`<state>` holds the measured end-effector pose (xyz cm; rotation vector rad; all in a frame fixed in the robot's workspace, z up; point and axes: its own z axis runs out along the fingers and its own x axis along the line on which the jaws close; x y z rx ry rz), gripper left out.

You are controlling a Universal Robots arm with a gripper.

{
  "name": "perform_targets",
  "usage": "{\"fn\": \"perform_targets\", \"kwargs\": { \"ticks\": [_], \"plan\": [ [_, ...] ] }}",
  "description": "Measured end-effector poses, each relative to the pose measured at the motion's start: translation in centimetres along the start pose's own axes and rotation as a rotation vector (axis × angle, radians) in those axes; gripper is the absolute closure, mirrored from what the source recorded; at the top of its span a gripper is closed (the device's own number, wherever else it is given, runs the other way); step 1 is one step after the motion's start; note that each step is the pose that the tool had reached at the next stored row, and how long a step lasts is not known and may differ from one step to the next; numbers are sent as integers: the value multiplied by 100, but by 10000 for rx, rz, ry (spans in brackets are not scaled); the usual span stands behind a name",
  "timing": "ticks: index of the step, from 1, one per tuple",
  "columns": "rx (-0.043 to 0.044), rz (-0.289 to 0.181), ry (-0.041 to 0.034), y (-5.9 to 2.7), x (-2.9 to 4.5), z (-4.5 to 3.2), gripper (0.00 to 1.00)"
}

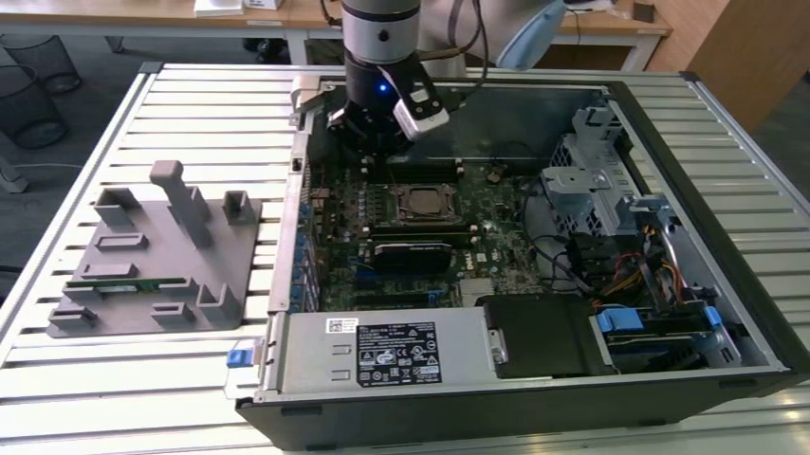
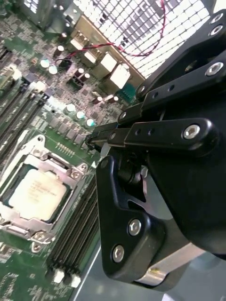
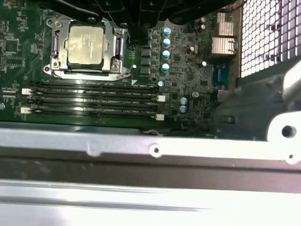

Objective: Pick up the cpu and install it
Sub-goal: 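Install the first cpu locking lever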

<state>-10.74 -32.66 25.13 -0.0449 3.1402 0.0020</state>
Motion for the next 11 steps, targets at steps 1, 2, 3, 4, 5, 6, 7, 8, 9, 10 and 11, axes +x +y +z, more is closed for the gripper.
{"fn": "perform_targets", "kwargs": {
  "ticks": [1,2,3,4,5,6,7,8,9,10,11],
  "plan": [
    [1,-2,0,13,8,0,89],
    [1,-2,0,27,16,0,89],
    [1,-3,0,41,23,0,89],
    [1,-3,0,59,30,0,89],
    [0,-3,0,77,38,0,89],
    [0,-6,0,95,46,0,89],
    [1,-10,0,113,55,0,89],
    [0,-14,0,133,65,0,89],
    [1,-18,-1,149,72,0,89],
    [0,-24,-1,167,76,1,89],
    [1,-35,0,182,76,0,89]
  ]
}}
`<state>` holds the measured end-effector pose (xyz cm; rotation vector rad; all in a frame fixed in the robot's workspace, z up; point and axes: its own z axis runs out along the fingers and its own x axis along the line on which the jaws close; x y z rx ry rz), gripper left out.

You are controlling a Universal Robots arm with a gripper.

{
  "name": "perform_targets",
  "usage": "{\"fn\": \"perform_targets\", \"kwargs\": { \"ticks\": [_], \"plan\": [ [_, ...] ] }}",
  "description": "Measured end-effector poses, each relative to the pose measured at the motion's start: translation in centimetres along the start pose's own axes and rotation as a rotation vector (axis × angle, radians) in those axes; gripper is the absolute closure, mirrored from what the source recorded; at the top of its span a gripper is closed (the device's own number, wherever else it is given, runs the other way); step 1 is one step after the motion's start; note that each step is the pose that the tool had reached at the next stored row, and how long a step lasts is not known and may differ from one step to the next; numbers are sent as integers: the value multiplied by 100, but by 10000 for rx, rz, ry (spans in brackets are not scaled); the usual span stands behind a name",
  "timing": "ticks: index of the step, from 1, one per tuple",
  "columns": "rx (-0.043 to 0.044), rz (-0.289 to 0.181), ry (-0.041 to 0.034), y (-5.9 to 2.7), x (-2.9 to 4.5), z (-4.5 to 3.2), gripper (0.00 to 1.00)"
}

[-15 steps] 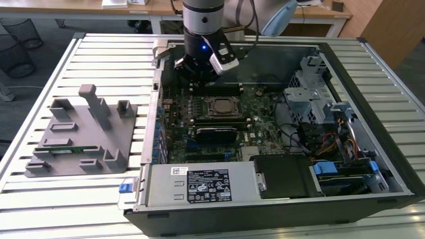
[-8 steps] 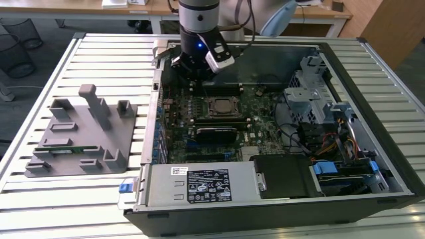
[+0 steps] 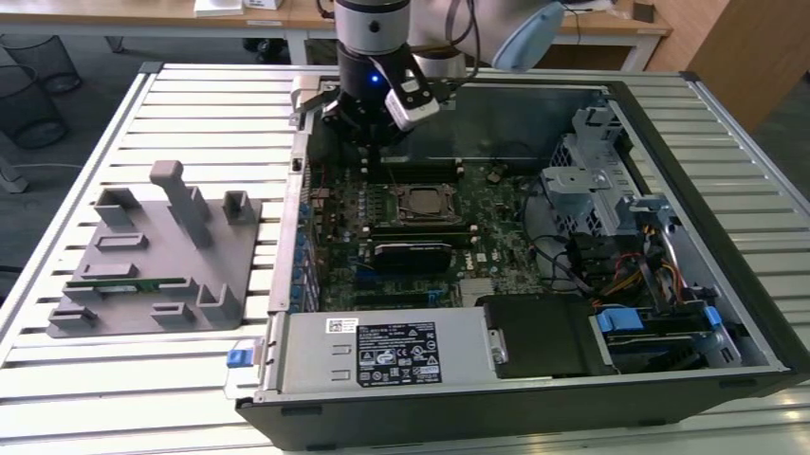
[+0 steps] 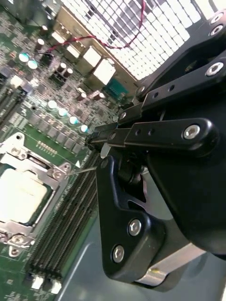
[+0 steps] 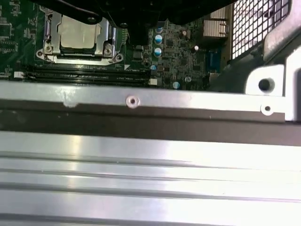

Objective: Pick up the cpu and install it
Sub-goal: 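Install the first cpu locking lever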

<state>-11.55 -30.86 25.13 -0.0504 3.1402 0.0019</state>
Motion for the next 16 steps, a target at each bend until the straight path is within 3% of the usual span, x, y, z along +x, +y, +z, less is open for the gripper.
{"fn": "perform_targets", "kwargs": {
  "ticks": [4,16],
  "plan": [
    [-1,-68,1,26,-11,1,89],
    [6,-88,0,24,-148,5,89]
  ]
}}
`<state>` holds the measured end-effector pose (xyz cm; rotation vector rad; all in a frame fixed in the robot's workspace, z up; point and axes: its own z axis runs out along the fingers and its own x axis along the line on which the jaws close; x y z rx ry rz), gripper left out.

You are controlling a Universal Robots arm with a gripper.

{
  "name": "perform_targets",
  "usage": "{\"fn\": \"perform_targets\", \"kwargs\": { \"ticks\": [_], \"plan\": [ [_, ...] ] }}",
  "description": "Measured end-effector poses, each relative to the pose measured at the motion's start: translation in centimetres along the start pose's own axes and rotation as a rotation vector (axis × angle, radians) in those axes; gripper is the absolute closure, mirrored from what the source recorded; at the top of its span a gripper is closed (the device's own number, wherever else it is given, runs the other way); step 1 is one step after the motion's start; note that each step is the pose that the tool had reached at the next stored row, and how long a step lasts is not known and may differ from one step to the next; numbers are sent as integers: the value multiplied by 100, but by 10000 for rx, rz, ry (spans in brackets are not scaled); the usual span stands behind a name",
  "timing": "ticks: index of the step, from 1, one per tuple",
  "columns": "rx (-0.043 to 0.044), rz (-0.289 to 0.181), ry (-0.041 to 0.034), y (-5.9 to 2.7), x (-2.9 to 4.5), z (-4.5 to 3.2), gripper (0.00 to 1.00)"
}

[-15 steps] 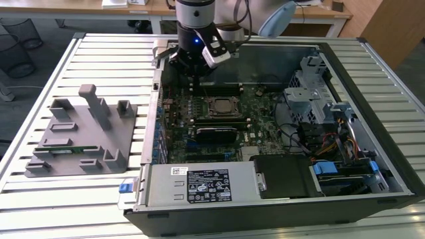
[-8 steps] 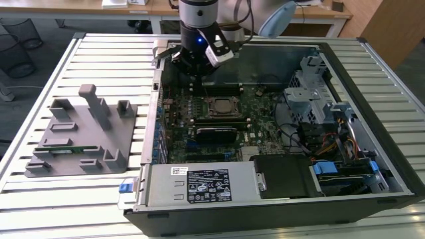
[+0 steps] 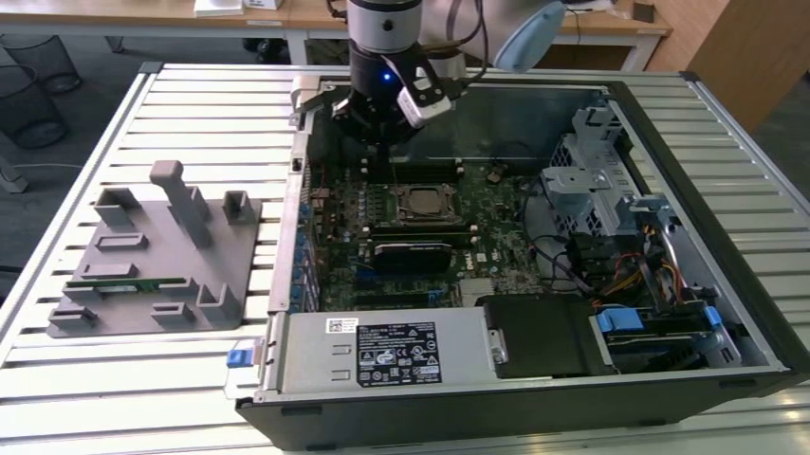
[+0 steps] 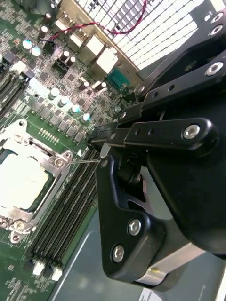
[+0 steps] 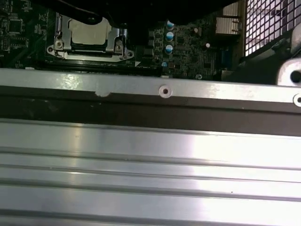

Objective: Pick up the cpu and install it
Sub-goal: 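Install the first cpu locking lever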

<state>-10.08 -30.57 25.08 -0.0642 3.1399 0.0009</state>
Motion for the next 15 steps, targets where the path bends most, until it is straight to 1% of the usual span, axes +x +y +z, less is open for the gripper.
{"fn": "perform_targets", "kwargs": {
  "ticks": [6,7,8,9,12,13,14,15],
  "plan": [
    [-6,0,0,-6,-142,12,89],
    [-33,-1,0,-7,-151,12,89],
    [-79,0,-2,-8,-157,13,89],
    [-97,0,-4,-11,-160,15,89],
    [-103,0,-2,-24,-164,20,89],
    [-136,0,-4,-30,-167,25,89],
    [-225,0,-8,-35,-168,29,89],
    [-357,0,-15,-41,-168,33,89]
  ]
}}
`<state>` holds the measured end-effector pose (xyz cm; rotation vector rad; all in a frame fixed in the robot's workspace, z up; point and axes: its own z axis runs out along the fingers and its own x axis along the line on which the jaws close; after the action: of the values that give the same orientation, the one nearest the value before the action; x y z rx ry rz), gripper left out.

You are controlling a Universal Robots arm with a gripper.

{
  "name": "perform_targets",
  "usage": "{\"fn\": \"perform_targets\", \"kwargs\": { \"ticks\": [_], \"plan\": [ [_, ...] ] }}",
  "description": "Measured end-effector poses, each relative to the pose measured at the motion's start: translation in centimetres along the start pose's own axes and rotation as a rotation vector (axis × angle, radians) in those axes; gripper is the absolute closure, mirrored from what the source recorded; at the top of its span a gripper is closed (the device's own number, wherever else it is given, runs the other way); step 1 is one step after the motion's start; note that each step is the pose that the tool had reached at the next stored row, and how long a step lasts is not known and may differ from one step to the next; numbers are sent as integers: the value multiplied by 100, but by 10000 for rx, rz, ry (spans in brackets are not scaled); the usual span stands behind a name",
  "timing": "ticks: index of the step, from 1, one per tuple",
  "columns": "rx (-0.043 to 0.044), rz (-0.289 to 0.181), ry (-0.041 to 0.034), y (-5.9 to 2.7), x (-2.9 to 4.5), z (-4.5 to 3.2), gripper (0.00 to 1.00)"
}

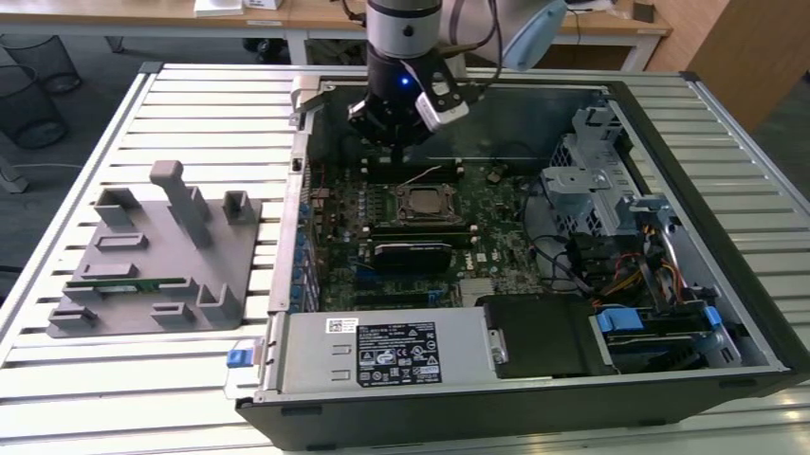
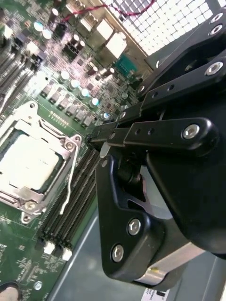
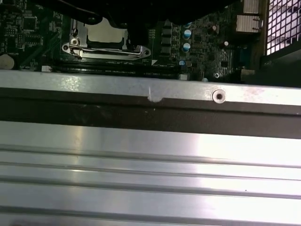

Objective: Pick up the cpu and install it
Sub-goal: 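Install the first cpu locking lever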

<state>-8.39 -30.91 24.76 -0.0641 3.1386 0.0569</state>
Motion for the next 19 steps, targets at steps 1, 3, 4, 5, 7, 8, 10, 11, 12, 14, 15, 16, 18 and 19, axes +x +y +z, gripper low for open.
{"fn": "perform_targets", "kwargs": {
  "ticks": [1,3,4,5,7,8,10,11,12,14,15,16,18,19],
  "plan": [
    [-112,0,-4,-6,0,4,89],
    [-154,0,-8,-10,-3,12,89],
    [-151,0,-4,-11,-11,16,89],
    [-152,1,-5,-12,-23,20,89],
    [-154,0,-7,-13,-52,30,89],
    [-154,0,-6,-14,-65,36,89],
    [-152,0,-6,-16,-96,52,89],
    [-153,0,-5,-17,-119,59,89],
    [-153,0,-6,-18,-143,66,89],
    [-149,0,-6,-20,-182,78,89],
    [-146,0,-5,-21,-197,84,89],
    [-144,0,-5,-22,-210,90,89],
    [-138,0,-5,-23,-226,101,89],
    [-131,0,-4,-23,-235,109,89]
  ]
}}
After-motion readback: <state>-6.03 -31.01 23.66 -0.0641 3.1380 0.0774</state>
